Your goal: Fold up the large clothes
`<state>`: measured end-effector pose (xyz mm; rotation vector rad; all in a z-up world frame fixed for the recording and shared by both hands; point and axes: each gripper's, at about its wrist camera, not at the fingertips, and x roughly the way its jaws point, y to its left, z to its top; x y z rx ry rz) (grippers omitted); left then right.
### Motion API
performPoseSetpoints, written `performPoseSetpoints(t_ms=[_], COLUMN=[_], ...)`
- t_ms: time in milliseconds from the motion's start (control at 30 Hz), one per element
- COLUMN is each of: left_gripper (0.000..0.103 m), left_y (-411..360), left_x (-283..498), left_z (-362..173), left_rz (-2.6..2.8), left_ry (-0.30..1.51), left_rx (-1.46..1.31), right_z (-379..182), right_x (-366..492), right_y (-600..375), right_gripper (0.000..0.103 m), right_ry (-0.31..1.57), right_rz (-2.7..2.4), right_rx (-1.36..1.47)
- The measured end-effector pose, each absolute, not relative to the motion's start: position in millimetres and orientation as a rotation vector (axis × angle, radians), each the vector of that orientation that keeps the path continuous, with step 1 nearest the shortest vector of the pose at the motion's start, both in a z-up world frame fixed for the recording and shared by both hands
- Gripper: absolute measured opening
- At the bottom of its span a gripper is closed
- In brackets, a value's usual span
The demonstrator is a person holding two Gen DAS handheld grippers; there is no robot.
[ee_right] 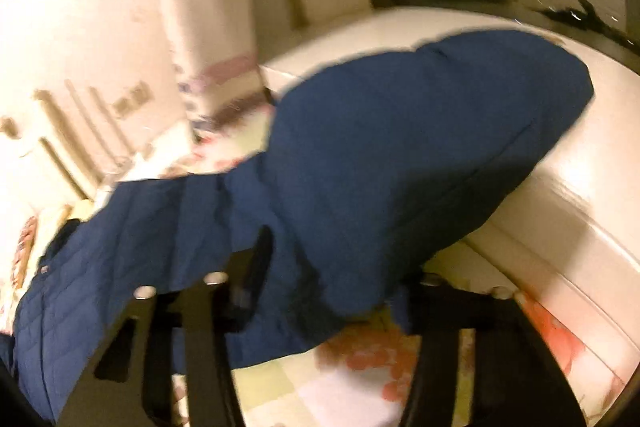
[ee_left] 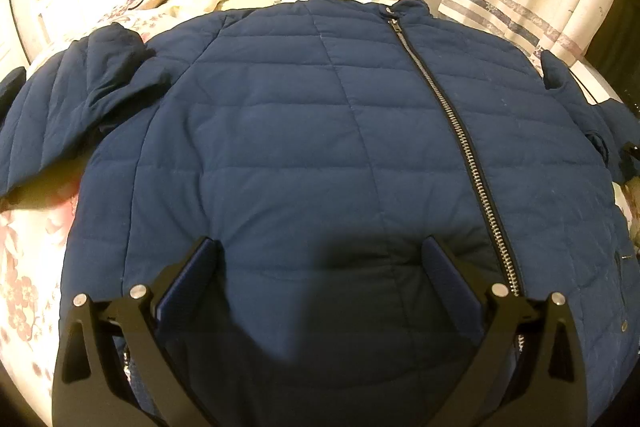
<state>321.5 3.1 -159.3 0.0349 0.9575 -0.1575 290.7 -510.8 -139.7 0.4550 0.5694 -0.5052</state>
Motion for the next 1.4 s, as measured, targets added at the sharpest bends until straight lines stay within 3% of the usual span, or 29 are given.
performPoseSetpoints(t_ms=[33, 133, 333, 500, 667, 933, 1133, 1200, 1300, 1367, 1400], left_gripper=[0.101, 0.101, 0.101, 0.101, 0.101, 0.101, 0.101, 0.101, 0.101, 0.101, 0.101], left_y=[4, 5, 6, 6, 6, 6, 6, 5, 6, 5, 5], left_x=[321, 321, 321, 321, 321, 321, 320, 320, 320, 322, 322], left_z=[-159, -159, -159, -159, -159, -159, -159, -159, -158, -158, -158], left_rz=[-0.16, -0.163, -0.162, -0.162, -0.161, -0.16, -0.16, -0.16, -0.162, -0.16, -0.16], left_ry=[0.955, 0.951, 0.952, 0.951, 0.951, 0.951, 0.951, 0.951, 0.95, 0.951, 0.951], left_rx=[0.031, 0.026, 0.026, 0.026, 0.027, 0.027, 0.027, 0.027, 0.023, 0.025, 0.026], right_z=[-138, -131, -118, -66, -30, -63, -107, -133, -149, -142, -136], right_x=[290, 284, 273, 276, 309, 347, 354, 358, 352, 343, 335], right_y=[-510, -499, -475, -404, -326, -221, -142, -128, -126, -133, -139], right_gripper=[0.027, 0.021, 0.018, 0.018, 0.018, 0.018, 0.019, 0.024, 0.039, 0.067, 0.071], right_ry=[0.551, 0.502, 0.47, 0.399, 0.495, 0.715, 0.769, 0.852, 0.862, 0.869, 0.879], right_rz=[-0.479, -0.42, -0.372, -0.15, 0.053, 0.173, 0.292, 0.314, 0.335, 0.388, 0.417], right_rx=[0.447, 0.398, 0.341, 0.229, 0.033, -0.296, -0.229, -0.209, -0.236, -0.187, -0.144])
